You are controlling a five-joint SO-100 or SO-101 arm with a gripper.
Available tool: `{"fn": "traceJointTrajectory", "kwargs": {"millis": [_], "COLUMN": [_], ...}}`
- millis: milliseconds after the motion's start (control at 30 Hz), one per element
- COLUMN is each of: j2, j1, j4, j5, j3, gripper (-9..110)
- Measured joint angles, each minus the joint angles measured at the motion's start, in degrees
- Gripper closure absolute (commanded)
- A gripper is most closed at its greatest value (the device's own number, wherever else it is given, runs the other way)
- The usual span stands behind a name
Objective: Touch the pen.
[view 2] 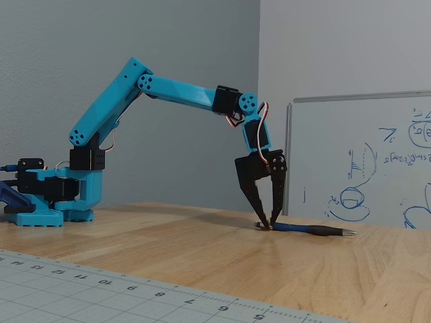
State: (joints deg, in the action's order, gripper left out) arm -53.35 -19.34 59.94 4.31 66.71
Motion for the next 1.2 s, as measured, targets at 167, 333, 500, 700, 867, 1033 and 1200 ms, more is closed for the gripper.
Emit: {"fn": "traceJointTrajectory", "kwargs": {"millis": [167, 333, 500, 700, 867, 1033, 1200], "j2": [0.0, 0.0, 0.0, -0.62, -0.62, -0.62, -0.62], "j1": [0.0, 0.0, 0.0, -0.09, -1.76, -2.37, -2.9], "j4": [0.0, 0.0, 0.0, 0.0, 0.0, 0.0, 0.0], "j5": [0.0, 0.0, 0.0, 0.0, 0.0, 0.0, 0.0], "j3": [0.0, 0.0, 0.0, 0.0, -1.14, -1.41, -1.41], "gripper": [101, 101, 101, 101, 101, 101, 101]}}
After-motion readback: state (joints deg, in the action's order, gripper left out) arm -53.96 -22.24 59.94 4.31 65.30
